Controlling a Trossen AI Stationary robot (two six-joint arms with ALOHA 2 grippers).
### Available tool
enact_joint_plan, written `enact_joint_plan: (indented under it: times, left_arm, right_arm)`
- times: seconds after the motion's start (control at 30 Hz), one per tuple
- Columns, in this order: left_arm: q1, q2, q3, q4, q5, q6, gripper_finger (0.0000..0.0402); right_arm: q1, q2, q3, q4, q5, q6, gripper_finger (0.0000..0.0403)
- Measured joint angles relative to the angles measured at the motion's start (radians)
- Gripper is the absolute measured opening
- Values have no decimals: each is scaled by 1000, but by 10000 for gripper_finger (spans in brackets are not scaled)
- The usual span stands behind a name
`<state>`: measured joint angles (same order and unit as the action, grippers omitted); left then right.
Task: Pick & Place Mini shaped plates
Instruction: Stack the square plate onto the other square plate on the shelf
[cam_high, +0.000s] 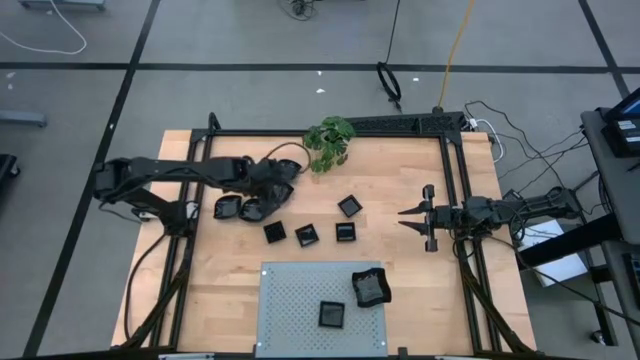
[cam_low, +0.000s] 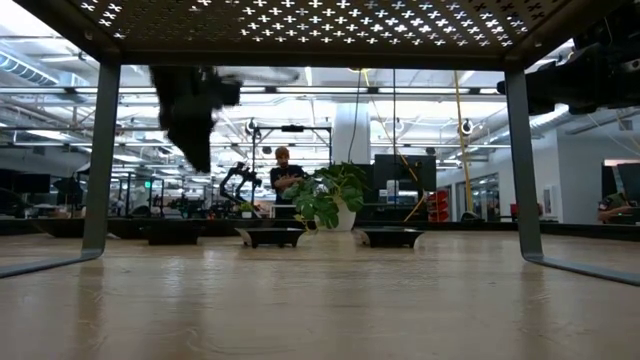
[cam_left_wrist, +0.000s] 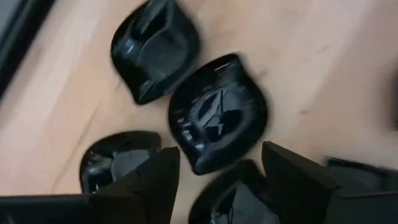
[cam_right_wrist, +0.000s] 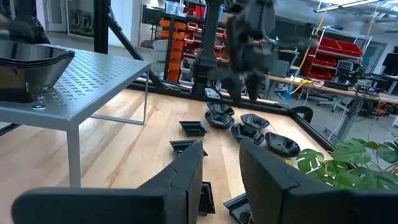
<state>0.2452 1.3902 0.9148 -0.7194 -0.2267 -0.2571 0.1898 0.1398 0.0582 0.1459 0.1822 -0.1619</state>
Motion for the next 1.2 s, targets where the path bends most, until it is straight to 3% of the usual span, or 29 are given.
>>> enact_joint_plan:
  times: [0.27,0.8,1.2]
  left_arm:
    - [36,-1,-146,180,121,-33,225]
    - [-98,-1,-227,207,122,16,214]
    - [-111,-1,-331,377,150,-5,214]
  right_arm:
    - [0,0,0,0,0,0,95]
    - [0,0,0,0,0,0,95]
    - [0,0,0,0,0,0,95]
